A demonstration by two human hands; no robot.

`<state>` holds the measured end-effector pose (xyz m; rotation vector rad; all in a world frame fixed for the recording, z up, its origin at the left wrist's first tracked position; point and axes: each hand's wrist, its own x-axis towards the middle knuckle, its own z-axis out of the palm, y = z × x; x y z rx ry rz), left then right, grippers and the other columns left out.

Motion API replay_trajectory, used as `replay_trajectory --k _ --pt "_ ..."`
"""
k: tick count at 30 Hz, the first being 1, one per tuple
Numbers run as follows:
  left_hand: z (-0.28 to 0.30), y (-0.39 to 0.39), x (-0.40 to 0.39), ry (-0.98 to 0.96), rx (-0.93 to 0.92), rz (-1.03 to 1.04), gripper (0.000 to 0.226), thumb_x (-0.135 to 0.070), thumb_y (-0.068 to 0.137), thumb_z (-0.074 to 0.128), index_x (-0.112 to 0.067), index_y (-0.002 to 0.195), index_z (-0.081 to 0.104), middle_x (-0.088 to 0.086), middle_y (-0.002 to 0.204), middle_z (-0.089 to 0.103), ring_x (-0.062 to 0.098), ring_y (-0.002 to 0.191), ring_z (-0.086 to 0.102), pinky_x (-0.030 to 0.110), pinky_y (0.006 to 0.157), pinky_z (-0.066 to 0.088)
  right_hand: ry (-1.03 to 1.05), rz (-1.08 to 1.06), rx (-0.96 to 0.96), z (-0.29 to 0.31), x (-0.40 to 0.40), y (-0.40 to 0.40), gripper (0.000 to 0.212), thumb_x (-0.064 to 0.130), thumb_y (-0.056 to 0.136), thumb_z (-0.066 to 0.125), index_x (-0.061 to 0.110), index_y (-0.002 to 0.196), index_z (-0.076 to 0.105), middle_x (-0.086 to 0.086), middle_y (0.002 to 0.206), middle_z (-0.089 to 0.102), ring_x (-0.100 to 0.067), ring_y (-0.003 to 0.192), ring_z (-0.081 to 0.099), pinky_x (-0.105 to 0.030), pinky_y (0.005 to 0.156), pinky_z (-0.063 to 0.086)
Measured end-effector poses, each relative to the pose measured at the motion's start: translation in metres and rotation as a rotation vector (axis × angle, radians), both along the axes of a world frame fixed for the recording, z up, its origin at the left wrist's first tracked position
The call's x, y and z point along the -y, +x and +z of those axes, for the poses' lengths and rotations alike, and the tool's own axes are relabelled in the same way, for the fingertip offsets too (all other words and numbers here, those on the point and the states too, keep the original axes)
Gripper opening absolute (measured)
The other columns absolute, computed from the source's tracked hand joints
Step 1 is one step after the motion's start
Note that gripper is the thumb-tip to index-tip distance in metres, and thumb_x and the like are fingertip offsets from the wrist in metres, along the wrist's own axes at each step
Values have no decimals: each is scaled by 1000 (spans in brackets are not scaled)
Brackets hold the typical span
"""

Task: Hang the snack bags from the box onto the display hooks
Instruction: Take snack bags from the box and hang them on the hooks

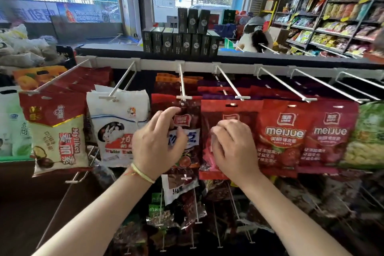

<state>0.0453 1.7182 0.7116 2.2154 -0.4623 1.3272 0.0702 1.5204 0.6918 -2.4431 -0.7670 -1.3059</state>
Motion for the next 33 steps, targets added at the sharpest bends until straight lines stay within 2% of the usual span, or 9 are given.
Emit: replay_trajectory --k 3,6,9,13,18,23,26,28,33 --pt "-8 -4 24 49 63 -32 21 -19 87 56 -11 106 57 2 81 64 17 63 60 33 49 50 -31 -106 -54 -10 17 1 32 8 89 59 3 120 62 -19 128 54 -35 125 49 -52 104 40" --pt "-9 4 51 277 -19 -43 31 -20 87 60 -7 114 67 11 117 66 27 109 62 44 88 54 -2 -134 -80 -3 31 8 39 10 91 58 3 129 54 -20 140 47 -35 137 39 -54 112 33" --pt "-3 18 69 409 -167 50 61 -36 93 52 -4 145 45 18 155 37 33 147 28 47 121 23 -17 -170 -171 6 40 16 48 21 98 49 4 143 41 -18 155 32 -32 149 23 -50 122 18" --pt "-4 38 77 568 -291 209 84 -57 95 40 -3 155 19 19 164 14 34 152 10 52 123 12 -166 -185 -231 -4 52 24 59 34 106 31 8 157 16 -14 166 7 -26 154 2 -46 125 9" --pt "-8 46 74 667 -309 299 94 -69 92 38 -4 156 16 18 164 15 33 152 11 52 123 12 -244 -153 -259 -3 58 29 65 42 107 30 9 158 7 -15 166 0 -27 154 -2 -46 125 7" --pt "-5 44 74 693 -337 324 110 -84 81 30 -7 158 9 15 165 9 31 153 7 51 123 9 -61 31 -189 17 64 34 47 20 100 51 6 143 43 -14 145 47 -29 139 40 -49 117 32" --pt "2 43 79 696 -357 348 123 -93 73 26 -6 158 3 13 166 2 30 153 1 52 123 5 219 143 -138 56 68 48 32 0 94 50 2 125 58 -10 119 62 -23 118 55 -25 108 37" --pt "7 45 85 700 -367 359 125 -95 71 23 -7 157 -4 12 166 -3 29 153 -5 52 123 1 290 137 -257 83 66 63 33 -2 95 47 2 123 62 -11 120 64 -23 117 56 -13 101 32" --pt "15 56 97 633 -387 360 123 -93 73 27 -8 157 -4 10 166 -2 27 153 -8 51 123 -5 59 54 -629 105 45 103 29 10 93 50 8 114 69 -13 119 68 -32 115 60 -41 102 45"
